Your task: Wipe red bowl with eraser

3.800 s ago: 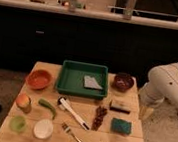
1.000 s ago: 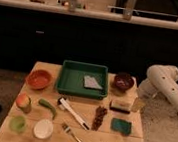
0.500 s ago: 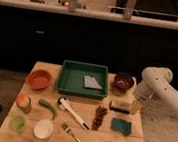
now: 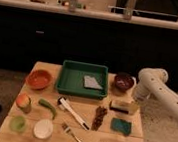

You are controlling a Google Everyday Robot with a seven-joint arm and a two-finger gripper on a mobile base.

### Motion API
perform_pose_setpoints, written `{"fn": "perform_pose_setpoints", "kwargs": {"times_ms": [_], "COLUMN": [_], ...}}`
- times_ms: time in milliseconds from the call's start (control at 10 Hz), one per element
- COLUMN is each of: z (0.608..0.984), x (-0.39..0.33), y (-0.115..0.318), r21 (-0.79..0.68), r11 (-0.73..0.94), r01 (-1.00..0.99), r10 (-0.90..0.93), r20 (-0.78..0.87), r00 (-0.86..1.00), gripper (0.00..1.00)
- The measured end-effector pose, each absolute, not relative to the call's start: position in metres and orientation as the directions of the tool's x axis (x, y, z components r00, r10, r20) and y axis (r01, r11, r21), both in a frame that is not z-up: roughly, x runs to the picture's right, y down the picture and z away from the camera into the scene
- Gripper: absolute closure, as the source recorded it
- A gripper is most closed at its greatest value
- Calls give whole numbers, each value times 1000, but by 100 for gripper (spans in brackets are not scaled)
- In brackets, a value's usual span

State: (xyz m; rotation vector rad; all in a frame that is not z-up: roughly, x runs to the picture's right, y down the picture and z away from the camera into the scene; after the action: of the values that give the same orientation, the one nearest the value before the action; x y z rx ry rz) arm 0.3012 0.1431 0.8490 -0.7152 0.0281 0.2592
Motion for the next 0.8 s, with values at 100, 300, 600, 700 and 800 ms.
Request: {"fn": "perform_pose_setpoints", "kwargs": {"times_ms": [100, 300, 600, 700, 800], "z": [854, 865, 883, 887, 889], "x": [301, 301, 295, 293, 293], "y": [145, 149, 158, 161, 163], "r21": [-642, -643, -660, -667, -672], "r11": [722, 717, 701, 696, 692], "r01": [-257, -270, -268, -265, -264], "r10": [233, 228, 197, 188, 181], "r20": [-125, -150, -182, -187, -193], "r00": [965, 962, 963, 964, 964], "gripper": [20, 20, 20, 20, 20]}}
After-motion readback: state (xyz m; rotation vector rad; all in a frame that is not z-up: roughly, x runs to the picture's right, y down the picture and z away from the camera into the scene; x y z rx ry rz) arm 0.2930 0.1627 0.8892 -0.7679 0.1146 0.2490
